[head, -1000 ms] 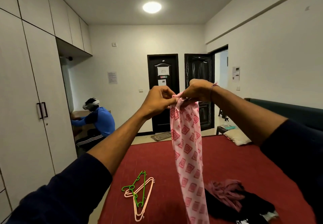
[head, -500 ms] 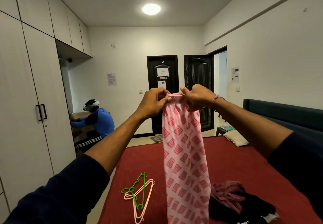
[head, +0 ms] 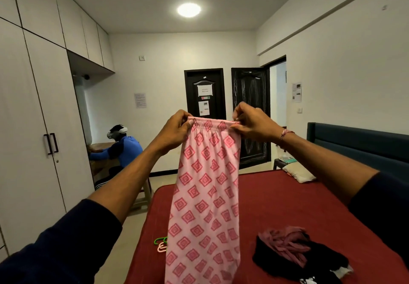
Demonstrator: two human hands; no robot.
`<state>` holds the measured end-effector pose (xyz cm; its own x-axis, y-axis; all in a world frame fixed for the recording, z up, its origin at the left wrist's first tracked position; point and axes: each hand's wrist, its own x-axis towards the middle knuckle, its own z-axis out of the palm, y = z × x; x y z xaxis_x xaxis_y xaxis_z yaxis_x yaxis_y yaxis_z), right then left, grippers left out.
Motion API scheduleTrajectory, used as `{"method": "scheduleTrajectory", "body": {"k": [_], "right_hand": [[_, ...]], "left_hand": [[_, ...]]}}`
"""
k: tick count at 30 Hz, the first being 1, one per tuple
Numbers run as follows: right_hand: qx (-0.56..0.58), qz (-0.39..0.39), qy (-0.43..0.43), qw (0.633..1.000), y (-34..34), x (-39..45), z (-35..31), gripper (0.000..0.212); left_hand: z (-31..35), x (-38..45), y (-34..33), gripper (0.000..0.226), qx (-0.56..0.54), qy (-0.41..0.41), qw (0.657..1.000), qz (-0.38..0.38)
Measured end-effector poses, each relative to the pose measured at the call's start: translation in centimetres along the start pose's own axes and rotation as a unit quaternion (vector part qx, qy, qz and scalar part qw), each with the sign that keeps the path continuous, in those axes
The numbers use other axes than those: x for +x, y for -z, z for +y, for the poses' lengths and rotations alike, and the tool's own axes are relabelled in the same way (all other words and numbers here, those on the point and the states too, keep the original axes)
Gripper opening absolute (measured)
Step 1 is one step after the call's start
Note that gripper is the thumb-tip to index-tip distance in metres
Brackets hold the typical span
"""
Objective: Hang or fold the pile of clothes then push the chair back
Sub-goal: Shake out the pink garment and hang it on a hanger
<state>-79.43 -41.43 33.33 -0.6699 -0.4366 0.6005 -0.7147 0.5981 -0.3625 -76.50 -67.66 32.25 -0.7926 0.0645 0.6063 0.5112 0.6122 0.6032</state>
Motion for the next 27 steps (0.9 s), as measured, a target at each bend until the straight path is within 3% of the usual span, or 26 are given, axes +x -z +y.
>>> {"method": "scheduleTrajectory", "body": {"k": [5, 8, 10, 13, 16, 19, 27], "right_hand": [[0.044, 0.064, 0.019, 0.997, -0.9, 0.1, -0.6, 0.043], [0.057, 0.059, 0.037, 0.996, -1.1, 0.4, -1.0, 0.044], [0.064, 0.054, 0.056, 0.995, -1.3, 0.6, -1.4, 0.044], [0.076, 0.039, 0.069, 0.994, -1.6, 0.9, -2.1, 0.042], [0.083, 0.031, 0.074, 0.993, -1.5, 0.8, -2.3, 0.041], [0.102, 0.032, 0.069, 0.992, -1.3, 0.6, -2.1, 0.038], [0.055, 0.048, -0.022, 0.997, -1.9, -1.2, 0.0, 0.033]], "left_hand": [[-0.3, -0.1, 0.5, 0.020, -0.017, 0.004, 0.998, 0.061], [0.0, 0.2, 0.7, 0.043, 0.087, -0.060, 0.992, 0.075], [1.1, 0.3, 0.1, 0.067, 0.179, -0.119, 0.976, 0.040], [2.8, 0.8, -1.3, 0.078, 0.278, -0.164, 0.945, -0.043], [2.7, 1.6, -1.8, 0.048, 0.268, -0.150, 0.942, -0.136], [1.6, 2.2, -1.9, 0.014, 0.216, -0.164, 0.949, -0.162], [2.5, 3.3, -2.7, 0.032, 0.205, -0.177, 0.941, -0.204]]}}
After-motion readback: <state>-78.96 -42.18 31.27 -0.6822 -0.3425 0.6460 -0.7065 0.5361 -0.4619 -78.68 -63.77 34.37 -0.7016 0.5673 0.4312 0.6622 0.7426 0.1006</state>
